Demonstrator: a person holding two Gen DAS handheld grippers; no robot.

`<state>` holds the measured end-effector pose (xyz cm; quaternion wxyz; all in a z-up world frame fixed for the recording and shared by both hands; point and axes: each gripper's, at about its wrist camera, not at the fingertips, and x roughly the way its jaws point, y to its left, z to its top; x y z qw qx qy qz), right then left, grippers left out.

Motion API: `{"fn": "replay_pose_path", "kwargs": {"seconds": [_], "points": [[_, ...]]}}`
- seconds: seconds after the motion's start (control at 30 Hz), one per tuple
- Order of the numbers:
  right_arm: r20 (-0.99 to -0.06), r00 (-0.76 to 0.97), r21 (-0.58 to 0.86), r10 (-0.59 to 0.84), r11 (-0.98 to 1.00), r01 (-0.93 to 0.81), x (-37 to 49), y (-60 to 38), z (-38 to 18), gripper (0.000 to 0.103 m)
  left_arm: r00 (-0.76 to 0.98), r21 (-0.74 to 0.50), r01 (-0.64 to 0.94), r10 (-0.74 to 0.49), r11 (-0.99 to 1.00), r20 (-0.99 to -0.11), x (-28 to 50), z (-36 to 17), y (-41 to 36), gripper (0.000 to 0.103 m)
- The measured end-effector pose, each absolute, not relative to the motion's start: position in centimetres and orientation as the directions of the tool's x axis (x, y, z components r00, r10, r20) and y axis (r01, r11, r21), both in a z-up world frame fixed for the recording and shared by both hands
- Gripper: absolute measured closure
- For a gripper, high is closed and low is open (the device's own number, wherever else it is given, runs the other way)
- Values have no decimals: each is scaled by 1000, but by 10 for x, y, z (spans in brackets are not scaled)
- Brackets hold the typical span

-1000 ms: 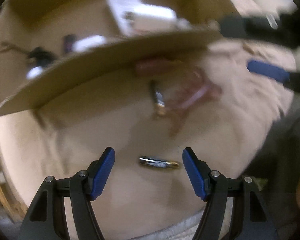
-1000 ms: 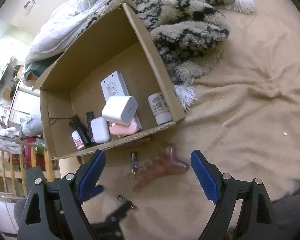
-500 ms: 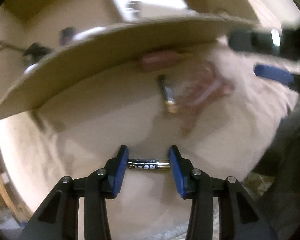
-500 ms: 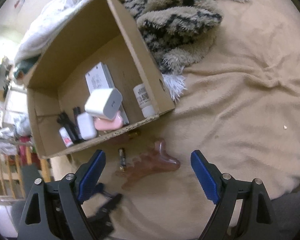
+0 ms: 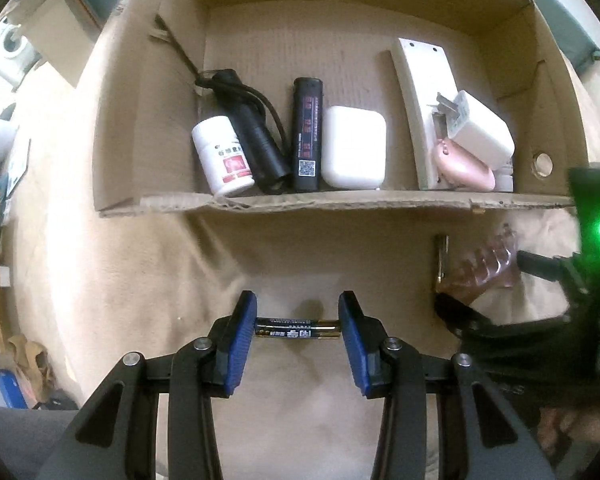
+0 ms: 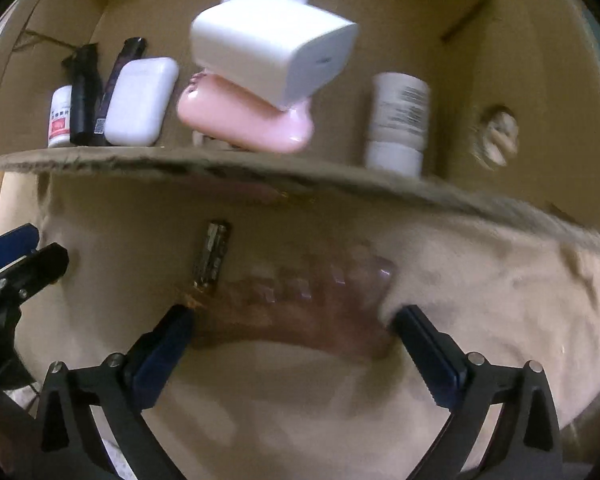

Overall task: Organize rigid objects
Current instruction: 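Grasp the AA battery with the left tool while the right tool grasps the pink comb, then carry the battery and pink comb over the box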

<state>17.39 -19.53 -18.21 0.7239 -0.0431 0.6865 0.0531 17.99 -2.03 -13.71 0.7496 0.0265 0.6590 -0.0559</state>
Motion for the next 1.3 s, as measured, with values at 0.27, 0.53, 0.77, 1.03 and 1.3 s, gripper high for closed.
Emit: {"fn": "replay_pose_path", "kwargs": {"seconds": [0.27, 0.53, 0.77, 1.03, 1.3], "points": [[-995, 87, 42, 50, 995, -91, 183, -200, -179, 0, 135, -32, 108, -47, 994, -990, 159, -140, -30, 64], [-993, 115, 27, 40, 994, -107, 187, -202, -173, 0, 135, -29, 98, -42, 995, -990, 154, -144, -43, 64], [-988, 125, 82, 91, 994, -78, 172, -214, -162, 4, 141, -12, 72, -22, 997, -990, 153, -149, -39, 64], [-967, 177, 181, 182, 983, -24, 138, -236, -125, 4, 168, -8, 43, -15, 999, -986, 147, -132, -30, 64], [-879, 388, 283, 279, 958, -48, 100, -250, -65, 4, 269, -4, 25, -11, 1000, -963, 141, -97, -28, 64]]}}
